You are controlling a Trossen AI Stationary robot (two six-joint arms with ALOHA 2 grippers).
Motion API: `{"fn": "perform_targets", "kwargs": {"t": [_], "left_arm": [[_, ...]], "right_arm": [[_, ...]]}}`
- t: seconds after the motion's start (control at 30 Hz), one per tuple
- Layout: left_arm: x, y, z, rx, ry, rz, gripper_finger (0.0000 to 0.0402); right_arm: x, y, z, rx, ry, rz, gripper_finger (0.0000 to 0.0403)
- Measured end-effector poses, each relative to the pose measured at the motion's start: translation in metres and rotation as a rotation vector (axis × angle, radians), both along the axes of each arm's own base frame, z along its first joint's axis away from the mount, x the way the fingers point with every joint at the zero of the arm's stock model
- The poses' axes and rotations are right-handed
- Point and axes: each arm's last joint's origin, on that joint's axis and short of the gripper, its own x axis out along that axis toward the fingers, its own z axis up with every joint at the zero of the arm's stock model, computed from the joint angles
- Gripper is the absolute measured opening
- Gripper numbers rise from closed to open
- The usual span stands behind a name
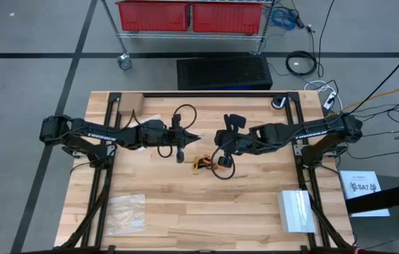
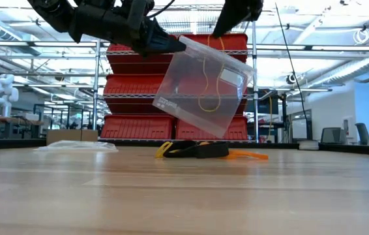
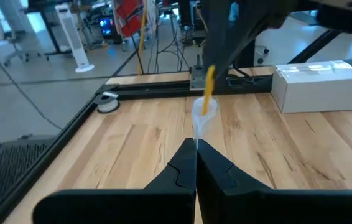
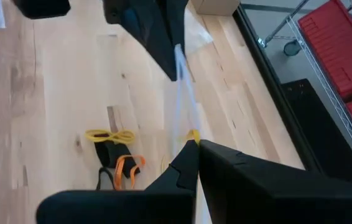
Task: Sort rubber bands
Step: Put the yellow rubber band into the transparent zip bag
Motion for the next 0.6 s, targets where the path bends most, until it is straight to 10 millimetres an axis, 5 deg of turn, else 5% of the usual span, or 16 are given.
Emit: {"fn": "perform_targets", "kwargs": {"t": [0.6], "left_arm": [[0.000, -0.001, 0.000, 0.002, 0.001, -0.008, 0.0000]], "right_arm": [[0.004, -0.016, -0.004, 0.079, 0.018, 0.010, 0.0000]]}}
